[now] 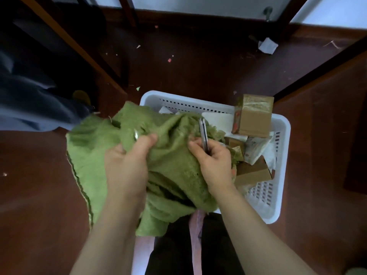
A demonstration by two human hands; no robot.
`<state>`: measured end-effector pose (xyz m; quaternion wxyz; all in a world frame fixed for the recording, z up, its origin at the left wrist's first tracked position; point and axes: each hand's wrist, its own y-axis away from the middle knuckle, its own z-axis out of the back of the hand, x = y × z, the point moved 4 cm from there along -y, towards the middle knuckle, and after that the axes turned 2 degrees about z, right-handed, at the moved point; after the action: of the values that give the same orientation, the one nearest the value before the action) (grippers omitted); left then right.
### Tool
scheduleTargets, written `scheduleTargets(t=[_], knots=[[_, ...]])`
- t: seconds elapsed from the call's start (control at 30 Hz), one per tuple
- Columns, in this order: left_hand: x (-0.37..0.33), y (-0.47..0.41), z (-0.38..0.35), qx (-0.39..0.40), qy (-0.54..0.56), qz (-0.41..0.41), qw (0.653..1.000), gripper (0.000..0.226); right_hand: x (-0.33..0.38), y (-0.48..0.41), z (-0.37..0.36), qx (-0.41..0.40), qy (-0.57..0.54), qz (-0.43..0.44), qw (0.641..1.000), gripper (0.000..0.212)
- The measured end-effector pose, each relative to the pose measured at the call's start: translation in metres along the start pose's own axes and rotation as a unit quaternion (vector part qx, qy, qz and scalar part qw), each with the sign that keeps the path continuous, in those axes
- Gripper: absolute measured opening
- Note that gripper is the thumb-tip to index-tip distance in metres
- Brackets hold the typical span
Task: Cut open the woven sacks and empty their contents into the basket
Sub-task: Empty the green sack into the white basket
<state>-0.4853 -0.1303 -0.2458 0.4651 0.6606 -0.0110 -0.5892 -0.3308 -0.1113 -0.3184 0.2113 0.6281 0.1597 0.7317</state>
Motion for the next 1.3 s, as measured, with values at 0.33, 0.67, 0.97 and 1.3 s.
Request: scheduleTargets(t=[0.33,0.67,0.97,1.3], knots=[[0.100,-0.002,-0.013,0.080,-0.166,0.089,0.979,0.015,-0.020,-0.020,0.040,-0.142,0.125,-0.042,0.981,0.032],[0.095,-0.020,0.009,0.167,-0.308,0.166,0.922,0.044,-0.039,-0.049,-0.038,0.111,0.299,-0.058,0.946,0.028],[0.106,-0.151,0.022,-0.095,-0.226,0.236,0.940,0.141,-0.057,0.008,-0.001,0.019,0.002,-0.187,0.982,0.011],[0.104,-0.097,0.055,-0.115,-0.145,0.259,0.948,0.034,-0.058,0.005,0.005,0.003,-0.009,-0.235,0.972,0.040]])
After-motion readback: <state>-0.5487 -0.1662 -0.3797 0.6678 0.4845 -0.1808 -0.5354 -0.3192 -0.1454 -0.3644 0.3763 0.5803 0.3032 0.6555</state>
